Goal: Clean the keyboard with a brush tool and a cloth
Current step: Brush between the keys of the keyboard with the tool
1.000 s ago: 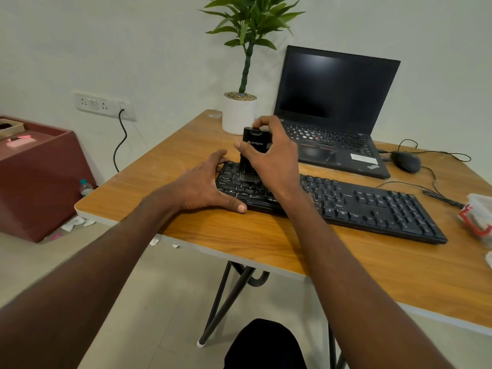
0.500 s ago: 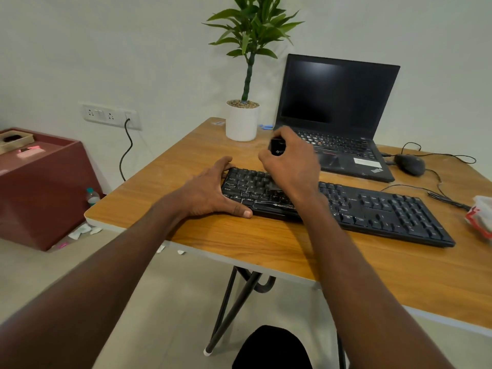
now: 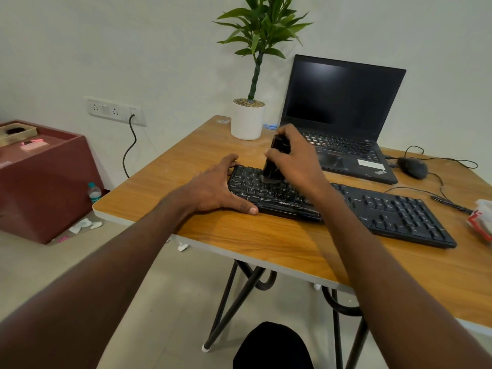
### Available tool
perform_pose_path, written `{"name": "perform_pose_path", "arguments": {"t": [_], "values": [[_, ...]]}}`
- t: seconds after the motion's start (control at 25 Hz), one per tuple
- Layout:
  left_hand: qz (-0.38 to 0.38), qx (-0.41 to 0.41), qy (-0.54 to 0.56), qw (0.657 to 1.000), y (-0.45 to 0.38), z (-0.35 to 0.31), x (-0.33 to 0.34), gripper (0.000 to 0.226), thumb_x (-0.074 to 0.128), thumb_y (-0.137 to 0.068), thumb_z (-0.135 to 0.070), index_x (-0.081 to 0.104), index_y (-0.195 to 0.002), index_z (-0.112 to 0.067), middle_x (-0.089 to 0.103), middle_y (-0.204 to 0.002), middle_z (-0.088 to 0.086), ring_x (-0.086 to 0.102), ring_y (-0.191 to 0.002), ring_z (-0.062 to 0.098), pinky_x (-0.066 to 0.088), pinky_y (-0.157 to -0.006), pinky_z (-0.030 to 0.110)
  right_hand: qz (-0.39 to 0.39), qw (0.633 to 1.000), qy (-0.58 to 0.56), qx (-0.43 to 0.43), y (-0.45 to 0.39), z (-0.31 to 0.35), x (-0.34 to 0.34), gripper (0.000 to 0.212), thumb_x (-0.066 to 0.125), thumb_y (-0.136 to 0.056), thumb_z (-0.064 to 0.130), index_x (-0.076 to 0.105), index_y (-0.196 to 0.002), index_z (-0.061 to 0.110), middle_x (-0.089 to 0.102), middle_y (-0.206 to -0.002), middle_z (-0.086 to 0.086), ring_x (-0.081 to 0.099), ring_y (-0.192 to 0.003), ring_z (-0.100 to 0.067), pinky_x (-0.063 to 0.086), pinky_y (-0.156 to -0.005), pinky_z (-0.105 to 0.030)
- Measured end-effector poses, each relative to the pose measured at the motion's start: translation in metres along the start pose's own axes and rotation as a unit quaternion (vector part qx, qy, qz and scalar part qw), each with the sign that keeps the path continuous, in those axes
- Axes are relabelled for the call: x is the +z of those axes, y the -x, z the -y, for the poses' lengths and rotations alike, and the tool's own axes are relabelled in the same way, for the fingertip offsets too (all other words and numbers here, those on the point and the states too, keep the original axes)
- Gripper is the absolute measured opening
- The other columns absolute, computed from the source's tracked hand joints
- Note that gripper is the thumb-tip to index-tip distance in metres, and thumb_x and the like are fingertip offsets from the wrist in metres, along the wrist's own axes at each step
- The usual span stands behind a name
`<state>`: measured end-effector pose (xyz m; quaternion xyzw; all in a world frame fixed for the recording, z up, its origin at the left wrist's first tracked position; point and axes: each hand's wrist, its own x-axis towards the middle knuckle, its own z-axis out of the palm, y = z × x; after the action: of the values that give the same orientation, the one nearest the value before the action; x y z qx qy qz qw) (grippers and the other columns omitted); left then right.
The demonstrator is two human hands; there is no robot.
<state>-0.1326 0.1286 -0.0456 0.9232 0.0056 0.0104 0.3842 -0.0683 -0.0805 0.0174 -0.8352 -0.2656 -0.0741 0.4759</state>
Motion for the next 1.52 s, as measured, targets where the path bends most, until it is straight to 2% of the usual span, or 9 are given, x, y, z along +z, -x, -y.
{"name": "perform_pose_path", "arguments": {"t": [0.24,0.48,0.6,0.76,0.88,1.0,1.04,1.28,1.52], "values": [[-0.006,0.006,-0.001,1.000,0.000,0.000,0.001,0.157,0.091,-0.032,-0.088,0.014,-0.162,-0.043,0.037,-0.167,-0.004,0.039,-0.149,0.021,0.033,-0.124,0.055,-0.025,0.946,0.322,0.017,0.001,0.004,-0.037,0.030,0.065,-0.094,0.035,0.058,-0.121,0.024,0.062,-0.105,0.000,0.060,-0.095,-0.022,0.053,-0.080,-0.041],[-0.005,0.005,0.005,1.000,0.001,-0.002,0.000,0.160,0.091,-0.032,-0.087,0.014,-0.164,-0.039,0.036,-0.167,-0.006,0.039,-0.149,0.018,0.033,-0.125,0.053,0.041,0.997,-0.042,0.057,0.002,0.004,-0.033,0.026,0.069,-0.097,0.024,0.058,-0.120,0.023,0.063,-0.117,-0.001,0.068,-0.103,-0.022,0.062,-0.068,-0.031],[0.000,0.005,0.011,1.000,0.001,-0.003,0.000,0.159,0.093,-0.033,-0.084,0.014,-0.164,-0.039,0.035,-0.167,-0.005,0.039,-0.148,0.019,0.034,-0.124,0.053,0.042,0.991,0.119,0.037,0.006,-0.006,-0.050,0.024,0.069,-0.096,0.028,0.057,-0.117,0.027,0.060,-0.105,0.004,0.064,-0.098,-0.020,0.063,-0.071,-0.038],[0.000,0.007,0.015,1.000,0.002,-0.004,-0.001,0.158,0.094,-0.035,-0.081,0.014,-0.164,-0.038,0.033,-0.168,-0.004,0.038,-0.148,0.018,0.035,-0.124,0.052,-0.023,0.935,0.354,0.011,0.006,-0.013,-0.065,0.028,0.068,-0.090,0.033,0.058,-0.116,0.028,0.062,-0.101,0.000,0.061,-0.095,-0.024,0.053,-0.076,-0.040],[0.001,0.009,0.019,1.000,0.004,-0.005,0.000,0.158,0.094,-0.034,-0.081,0.015,-0.164,-0.038,0.033,-0.167,-0.004,0.037,-0.148,0.018,0.035,-0.124,0.051,-0.002,0.954,0.298,0.014,0.009,-0.014,-0.057,0.025,0.068,-0.091,0.032,0.058,-0.112,0.028,0.064,-0.100,0.001,0.064,-0.094,-0.024,0.060,-0.078,-0.043],[0.004,0.011,0.026,1.000,0.003,-0.005,-0.001,0.157,0.094,-0.035,-0.081,0.015,-0.164,-0.037,0.033,-0.167,-0.003,0.036,-0.149,0.019,0.034,-0.125,0.051,0.011,0.998,-0.016,0.067,0.011,-0.006,-0.054,0.024,0.070,-0.096,0.024,0.059,-0.117,0.023,0.063,-0.110,0.001,0.069,-0.096,-0.020,0.063,-0.066,-0.031],[0.004,0.012,0.028,1.000,0.004,-0.005,-0.001,0.157,0.095,-0.036,-0.080,0.015,-0.164,-0.037,0.033,-0.167,-0.003,0.036,-0.149,0.019,0.034,-0.125,0.050,0.007,0.997,-0.035,0.065,0.012,-0.006,-0.055,0.024,0.070,-0.096,0.023,0.058,-0.117,0.023,0.063,-0.111,0.002,0.069,-0.095,-0.018,0.061,-0.062,-0.026],[0.003,0.012,0.026,1.000,0.002,-0.004,0.000,0.158,0.094,-0.034,-0.080,0.016,-0.164,-0.036,0.032,-0.168,-0.004,0.036,-0.150,0.017,0.033,-0.125,0.050,-0.073,0.962,0.262,0.032,0.020,-0.024,-0.071,0.027,0.070,-0.090,0.041,0.057,-0.112,0.031,0.063,-0.097,0.006,0.064,-0.088,-0.018,0.061,-0.077,-0.042],[-0.004,0.010,0.023,1.000,0.002,-0.003,0.001,0.161,0.095,-0.033,-0.082,0.013,-0.164,-0.037,0.033,-0.168,-0.005,0.036,-0.151,0.019,0.033,-0.125,0.051,-0.013,0.974,0.222,-0.039,0.009,0.016,-0.003,0.028,0.069,-0.090,0.033,0.059,-0.116,0.028,0.063,-0.100,0.007,0.063,-0.092,-0.015,0.055,-0.072,-0.031]]}}
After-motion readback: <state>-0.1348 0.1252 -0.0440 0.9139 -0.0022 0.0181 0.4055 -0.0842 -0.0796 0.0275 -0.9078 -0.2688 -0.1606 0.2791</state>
